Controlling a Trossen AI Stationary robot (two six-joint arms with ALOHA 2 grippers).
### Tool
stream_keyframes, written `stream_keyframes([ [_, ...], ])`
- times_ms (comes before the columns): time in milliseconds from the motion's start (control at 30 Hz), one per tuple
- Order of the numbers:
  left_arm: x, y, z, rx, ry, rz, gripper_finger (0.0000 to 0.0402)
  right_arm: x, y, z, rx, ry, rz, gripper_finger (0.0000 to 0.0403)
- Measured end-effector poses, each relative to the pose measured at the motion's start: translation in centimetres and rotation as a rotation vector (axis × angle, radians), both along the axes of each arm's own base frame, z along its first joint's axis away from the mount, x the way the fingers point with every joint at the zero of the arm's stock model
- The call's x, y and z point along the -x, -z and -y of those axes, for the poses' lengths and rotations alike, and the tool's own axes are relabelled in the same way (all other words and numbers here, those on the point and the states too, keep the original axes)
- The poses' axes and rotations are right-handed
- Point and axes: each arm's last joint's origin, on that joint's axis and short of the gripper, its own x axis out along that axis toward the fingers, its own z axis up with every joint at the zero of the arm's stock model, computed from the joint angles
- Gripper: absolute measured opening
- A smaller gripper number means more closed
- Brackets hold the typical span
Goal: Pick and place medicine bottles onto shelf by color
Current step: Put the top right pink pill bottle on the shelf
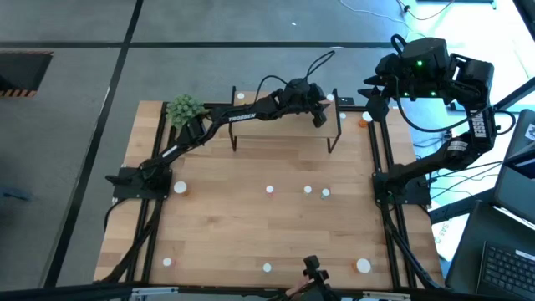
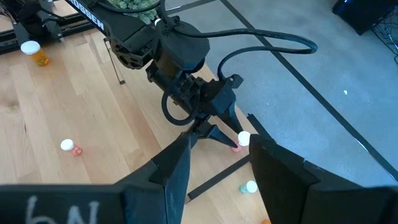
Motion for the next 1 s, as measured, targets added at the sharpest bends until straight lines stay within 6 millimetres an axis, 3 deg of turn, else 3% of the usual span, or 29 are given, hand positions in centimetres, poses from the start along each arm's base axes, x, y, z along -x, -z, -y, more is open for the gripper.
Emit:
stream_keyframes([
  [1000, 0.01, 0.00, 0.00, -0.003, 0.001, -0.003, 0.0096, 0.00, 0.00, 0.00, 0.000, 0.000, 0.000, 0.0168],
])
